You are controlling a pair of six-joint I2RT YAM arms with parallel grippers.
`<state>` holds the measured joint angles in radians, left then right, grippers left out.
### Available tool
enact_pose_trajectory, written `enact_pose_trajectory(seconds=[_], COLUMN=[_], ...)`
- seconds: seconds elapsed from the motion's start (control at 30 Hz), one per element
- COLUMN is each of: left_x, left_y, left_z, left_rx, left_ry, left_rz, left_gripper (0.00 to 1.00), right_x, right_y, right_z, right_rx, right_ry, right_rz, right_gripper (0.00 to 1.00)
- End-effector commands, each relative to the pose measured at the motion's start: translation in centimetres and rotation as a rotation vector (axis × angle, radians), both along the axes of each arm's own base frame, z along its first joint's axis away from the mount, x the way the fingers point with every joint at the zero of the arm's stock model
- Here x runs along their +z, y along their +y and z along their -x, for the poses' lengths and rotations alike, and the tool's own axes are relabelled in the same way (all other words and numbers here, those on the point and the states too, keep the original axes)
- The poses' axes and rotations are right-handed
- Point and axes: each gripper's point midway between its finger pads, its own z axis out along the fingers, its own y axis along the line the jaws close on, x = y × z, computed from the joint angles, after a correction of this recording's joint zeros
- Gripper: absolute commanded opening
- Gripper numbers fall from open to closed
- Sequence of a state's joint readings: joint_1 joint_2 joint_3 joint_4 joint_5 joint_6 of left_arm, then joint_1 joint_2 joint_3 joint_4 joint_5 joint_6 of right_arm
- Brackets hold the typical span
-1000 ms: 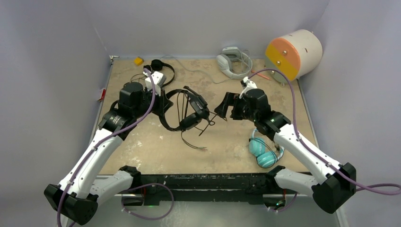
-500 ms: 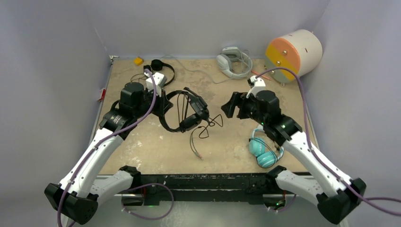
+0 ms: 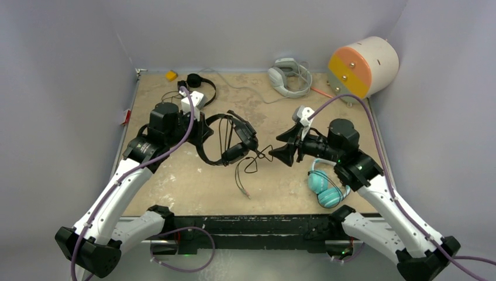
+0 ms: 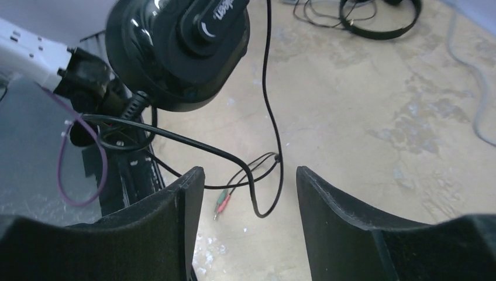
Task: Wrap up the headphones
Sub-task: Wrap the headphones cable around the headphones.
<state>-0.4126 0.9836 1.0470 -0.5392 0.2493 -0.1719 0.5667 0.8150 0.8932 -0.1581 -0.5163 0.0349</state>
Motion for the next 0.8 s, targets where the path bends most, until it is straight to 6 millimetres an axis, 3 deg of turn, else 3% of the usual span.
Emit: enact_pose_trajectory(seconds=[0.0, 0.13, 0.23, 0.4, 0.63, 0.77], left_x=[2.8, 3.1, 3.2, 3.0, 1.8, 2.1], left_y=[-0.5, -0.5, -0.4, -0.5, 0.8, 0.6], left_z=[-0.3, -0.2, -0.2, -0.7, -2.8, -4.1], left_rx=[-0.016, -0.020, -0.009, 0.010, 0.191, 0.255], left_ry=[-0.069, -0.073, -0.069, -0.056, 0.040, 0.086], left_rz=[0.050, 0.055, 0.059, 0.063, 0.065, 0.094], left_gripper=[0.00, 0.00, 0.00, 0.00, 0.00, 0.00], right_x=[1.7, 2.1, 2.3, 2.8, 3.1, 0.7], right_y=[1.4, 2.5, 3.0, 2.9, 1.1, 1.1], right_z=[0.6, 1.0, 1.5, 2.7, 5.1, 6.7], right_rx=[0.138, 0.217, 0.265, 0.299, 0.280, 0.337], right_ry=[-0.096, -0.104, -0.099, -0.090, -0.127, -0.021], right_rz=[-0.014, -0.036, -0.051, -0.074, -0.090, -0.095], right_gripper=[0.61, 0.52, 0.37, 0.00, 0.00, 0.00])
